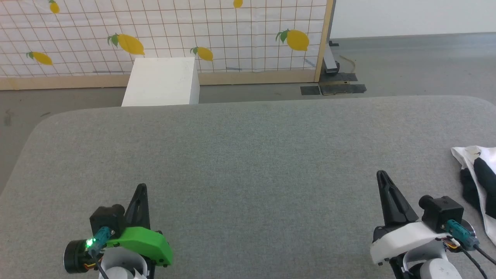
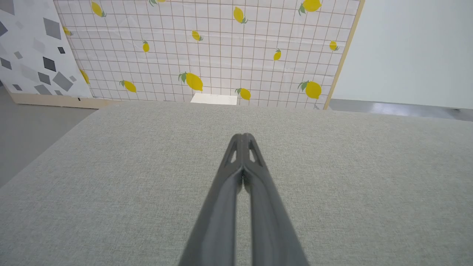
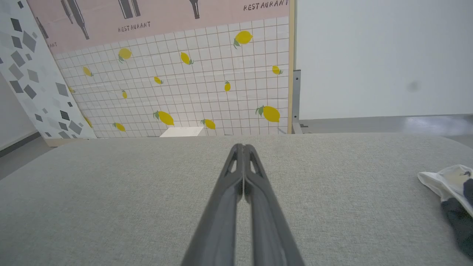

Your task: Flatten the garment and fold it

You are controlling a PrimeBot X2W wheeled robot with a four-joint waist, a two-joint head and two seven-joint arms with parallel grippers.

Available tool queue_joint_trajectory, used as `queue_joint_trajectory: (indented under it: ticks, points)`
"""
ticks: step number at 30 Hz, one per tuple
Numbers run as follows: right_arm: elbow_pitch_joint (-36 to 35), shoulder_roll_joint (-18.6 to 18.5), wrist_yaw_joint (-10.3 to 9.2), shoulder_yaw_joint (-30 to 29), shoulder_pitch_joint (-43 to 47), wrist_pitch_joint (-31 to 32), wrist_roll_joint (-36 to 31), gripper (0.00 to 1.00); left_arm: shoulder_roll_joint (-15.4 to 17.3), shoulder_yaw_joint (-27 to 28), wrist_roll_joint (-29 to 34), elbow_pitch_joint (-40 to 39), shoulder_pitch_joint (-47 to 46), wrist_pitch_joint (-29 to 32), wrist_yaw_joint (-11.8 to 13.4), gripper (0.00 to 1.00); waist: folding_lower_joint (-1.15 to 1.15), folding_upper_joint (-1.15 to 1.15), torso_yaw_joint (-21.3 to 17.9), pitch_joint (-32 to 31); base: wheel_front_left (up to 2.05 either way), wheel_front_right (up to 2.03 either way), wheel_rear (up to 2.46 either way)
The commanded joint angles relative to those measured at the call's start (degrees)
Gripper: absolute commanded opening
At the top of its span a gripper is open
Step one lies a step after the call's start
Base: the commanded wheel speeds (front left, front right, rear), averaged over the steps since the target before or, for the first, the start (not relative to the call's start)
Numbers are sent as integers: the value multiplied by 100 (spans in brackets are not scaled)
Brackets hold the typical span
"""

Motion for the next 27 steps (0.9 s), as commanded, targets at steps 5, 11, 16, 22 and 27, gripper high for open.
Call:
queue_joint_trajectory:
  ticks: [5,11,16,22,27]
  points:
    - [-103,1,-3,-9,81,76,-118,0,-52,43,125,-111,118,80,-30,0,0,0,8,6,0,0,0]
    - [-174,2,-3,-14,94,145,-178,0,-82,75,214,-194,135,145,-47,0,0,0,17,13,0,0,0]
    - [-231,2,-3,-18,104,202,-227,0,-107,101,286,-261,149,199,-61,0,0,0,24,18,0,0,0]
    - [-302,2,-4,-22,117,271,-287,0,-137,133,374,-343,166,264,-78,0,0,0,33,25,0,0,0]
    - [-362,2,-4,-26,127,329,-338,0,-162,160,449,-413,181,320,-92,0,0,0,40,30,0,0,0]
